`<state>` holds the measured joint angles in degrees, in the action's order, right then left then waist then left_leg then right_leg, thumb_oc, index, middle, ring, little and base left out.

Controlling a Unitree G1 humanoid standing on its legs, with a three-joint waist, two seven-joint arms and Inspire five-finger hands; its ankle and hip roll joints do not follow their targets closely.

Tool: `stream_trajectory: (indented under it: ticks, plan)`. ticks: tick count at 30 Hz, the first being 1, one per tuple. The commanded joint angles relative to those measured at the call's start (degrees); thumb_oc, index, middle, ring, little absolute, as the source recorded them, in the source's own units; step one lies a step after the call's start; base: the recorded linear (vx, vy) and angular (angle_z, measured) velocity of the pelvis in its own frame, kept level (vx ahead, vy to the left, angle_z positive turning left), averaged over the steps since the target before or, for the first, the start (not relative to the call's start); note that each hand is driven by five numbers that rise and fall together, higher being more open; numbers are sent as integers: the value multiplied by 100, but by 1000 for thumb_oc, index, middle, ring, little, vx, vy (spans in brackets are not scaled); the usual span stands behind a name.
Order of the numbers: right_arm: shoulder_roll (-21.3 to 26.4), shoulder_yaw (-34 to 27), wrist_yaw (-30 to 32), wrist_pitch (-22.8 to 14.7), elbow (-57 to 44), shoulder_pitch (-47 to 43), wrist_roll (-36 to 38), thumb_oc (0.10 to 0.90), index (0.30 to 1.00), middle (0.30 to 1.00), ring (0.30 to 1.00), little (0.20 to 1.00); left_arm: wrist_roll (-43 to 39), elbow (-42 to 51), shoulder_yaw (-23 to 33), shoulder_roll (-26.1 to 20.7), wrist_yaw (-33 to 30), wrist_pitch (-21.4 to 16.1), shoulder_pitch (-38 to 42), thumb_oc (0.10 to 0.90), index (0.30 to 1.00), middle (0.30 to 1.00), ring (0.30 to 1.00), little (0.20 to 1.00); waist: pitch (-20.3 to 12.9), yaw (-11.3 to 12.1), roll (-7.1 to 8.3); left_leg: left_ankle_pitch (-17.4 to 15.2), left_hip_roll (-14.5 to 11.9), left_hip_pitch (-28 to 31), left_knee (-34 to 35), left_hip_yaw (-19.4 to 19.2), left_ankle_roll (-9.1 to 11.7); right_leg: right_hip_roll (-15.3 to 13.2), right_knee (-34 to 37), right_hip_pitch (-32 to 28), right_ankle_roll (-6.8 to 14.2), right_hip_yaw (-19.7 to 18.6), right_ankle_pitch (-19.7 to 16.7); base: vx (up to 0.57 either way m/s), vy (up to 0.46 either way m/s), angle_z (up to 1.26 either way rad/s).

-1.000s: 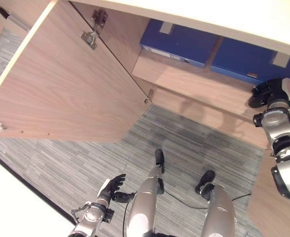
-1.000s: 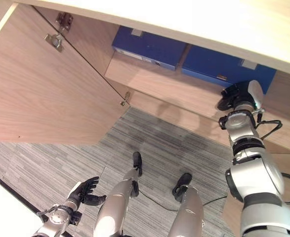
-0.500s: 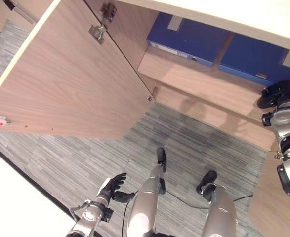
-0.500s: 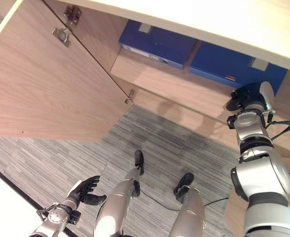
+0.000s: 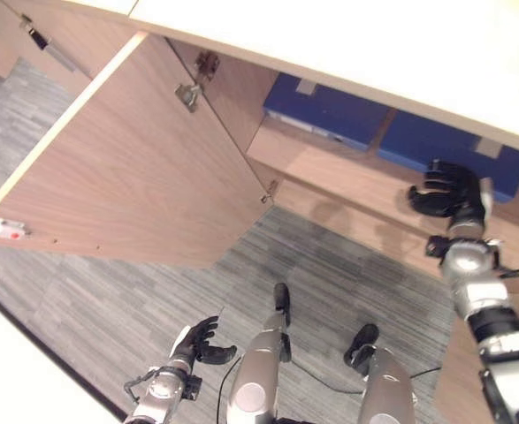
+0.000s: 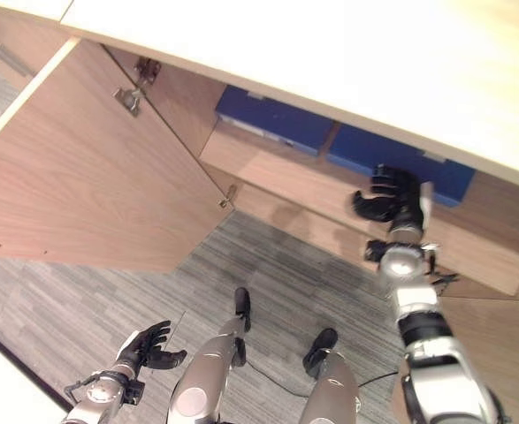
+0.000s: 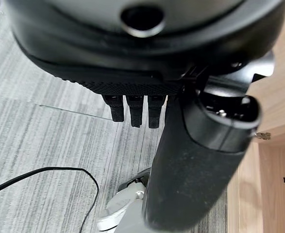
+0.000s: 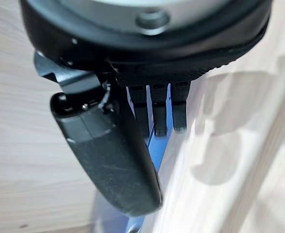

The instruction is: Put the empty folder in the office cabinet

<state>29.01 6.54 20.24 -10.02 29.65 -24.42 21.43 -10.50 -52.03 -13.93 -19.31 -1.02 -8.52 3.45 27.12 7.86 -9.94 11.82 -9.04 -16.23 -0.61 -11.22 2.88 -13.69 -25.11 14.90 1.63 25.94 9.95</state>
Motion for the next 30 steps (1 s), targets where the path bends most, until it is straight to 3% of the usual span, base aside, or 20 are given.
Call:
stream_trajectory:
  ticks: [1,3,9,15,18,21,22,23,24,30]
  plan:
    - [-240,-175,-173,-464,-310,727,-63,800,900,900,900,900,449,-453,-45,-127,-140,18,-258,800,900,900,900,900,-674,-213,488,-493,-571,483,-382,-179,741,33,1054,-434,674,-545,-417,84,9,-4]
    - [-557,-192,-372,-412,-502,1380,-25,800,900,900,900,900,637,-678,162,-46,-146,87,-370,800,900,900,900,900,-925,-325,656,-470,-574,804,-187,-286,766,134,1378,-749,689,-529,-489,95,-8,-16]
    - [-698,-72,-689,-250,-352,1939,-158,800,900,900,900,900,833,-907,405,46,-179,117,-561,800,900,900,900,900,-1467,-380,861,-452,-578,1348,104,-464,776,349,1956,-1340,710,-487,-596,73,-14,-14]
    - [-798,201,-863,-151,52,1925,-207,800,900,900,900,900,685,-951,612,59,-263,73,-659,800,900,900,900,900,-1773,-224,920,-338,-706,1692,235,-617,881,499,2352,-1873,706,-351,-581,30,-27,-12]
    - [-820,281,-872,-142,128,1930,-224,800,900,900,900,900,567,-1000,690,68,-322,44,-596,800,900,900,900,900,-1770,-193,909,-61,-841,1570,275,-679,1043,512,2565,-1979,719,-187,-621,-76,6,6]
    - [-841,511,-963,-64,274,2025,-352,800,900,900,900,900,385,-1061,821,159,-408,16,-550,800,900,900,900,900,-1763,-155,931,-76,-936,1576,269,-820,1006,423,2667,-2040,748,30,-752,-111,55,44]
    - [-810,625,-1017,-5,386,2111,-493,800,900,900,900,900,338,-1093,840,233,-443,0,-507,800,900,900,900,900,-1747,-236,1016,-242,-1076,1618,-109,-1131,923,264,2685,-2076,728,247,-800,-142,46,66]
    - [-810,628,-1017,-7,387,2112,-494,800,900,900,900,900,339,-1092,842,233,-444,0,-510,800,900,900,900,900,-1743,-243,1015,-255,-1080,1614,-128,-1123,923,265,2688,-2087,730,252,-800,-144,63,80]
    - [-818,671,-1097,78,557,2284,-608,800,900,900,900,900,317,-1072,849,297,-424,19,-534,800,900,900,900,900,-1805,-388,1065,-462,-1255,1809,-416,-1713,956,183,2704,-2166,708,447,-772,-30,31,79]
    - [-1032,654,-1213,290,1104,2638,-809,800,900,900,900,900,286,-1153,962,295,-397,106,-646,800,900,900,900,900,-1930,-439,1111,-672,-1462,1926,-851,-2235,956,38,2436,-2342,636,946,-740,-48,125,86]
